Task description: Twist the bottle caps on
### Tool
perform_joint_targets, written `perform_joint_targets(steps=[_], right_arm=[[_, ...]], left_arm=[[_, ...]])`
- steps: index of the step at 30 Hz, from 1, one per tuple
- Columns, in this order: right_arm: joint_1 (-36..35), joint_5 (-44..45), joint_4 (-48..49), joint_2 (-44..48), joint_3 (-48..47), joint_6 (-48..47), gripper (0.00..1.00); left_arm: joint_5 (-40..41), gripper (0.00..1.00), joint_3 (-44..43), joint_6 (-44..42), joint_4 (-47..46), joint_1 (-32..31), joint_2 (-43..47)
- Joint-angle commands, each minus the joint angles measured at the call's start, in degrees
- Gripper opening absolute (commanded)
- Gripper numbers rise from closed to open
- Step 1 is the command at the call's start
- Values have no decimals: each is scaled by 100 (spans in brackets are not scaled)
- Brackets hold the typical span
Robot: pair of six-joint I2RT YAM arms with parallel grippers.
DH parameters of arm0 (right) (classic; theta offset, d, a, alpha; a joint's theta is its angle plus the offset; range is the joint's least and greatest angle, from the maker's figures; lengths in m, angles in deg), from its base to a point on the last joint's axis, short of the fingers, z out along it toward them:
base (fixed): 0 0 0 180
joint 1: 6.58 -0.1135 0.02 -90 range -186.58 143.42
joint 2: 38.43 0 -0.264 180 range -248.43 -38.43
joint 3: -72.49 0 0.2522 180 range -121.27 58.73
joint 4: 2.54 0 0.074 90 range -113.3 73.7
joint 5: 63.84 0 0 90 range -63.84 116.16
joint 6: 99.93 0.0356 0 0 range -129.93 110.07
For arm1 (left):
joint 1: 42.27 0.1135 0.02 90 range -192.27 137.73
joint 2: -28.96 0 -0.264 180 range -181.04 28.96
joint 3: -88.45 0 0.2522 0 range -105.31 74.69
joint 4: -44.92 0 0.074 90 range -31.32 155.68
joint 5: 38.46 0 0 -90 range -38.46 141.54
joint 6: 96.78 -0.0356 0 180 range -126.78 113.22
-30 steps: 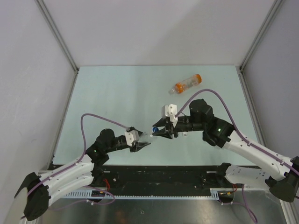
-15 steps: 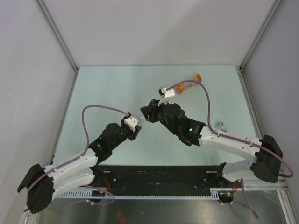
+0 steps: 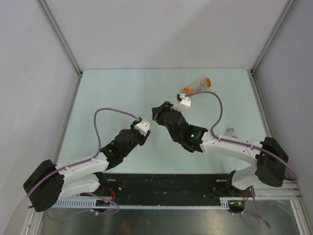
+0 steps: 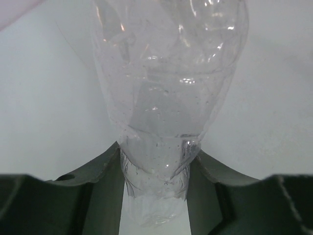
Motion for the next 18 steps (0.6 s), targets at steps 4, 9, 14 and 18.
perform_joint_targets(steps=[4,9,14,18], right_arm=[[140,-1135,107,238,-35,-882,70],[264,-2029,435,713,-36,-1778,96],[492,-3227,310,1361,-30,-2831,99],[784,-4532,-199,1980,-27,-3814,99]], left_arm=[[76,0,-226,327,-1569,-133,240],[-58,0,-188,489,-1462,-134,250],[-211,0,-193,648,-1206,-127,450],[-800,0,-168,544,-967,-66,685]])
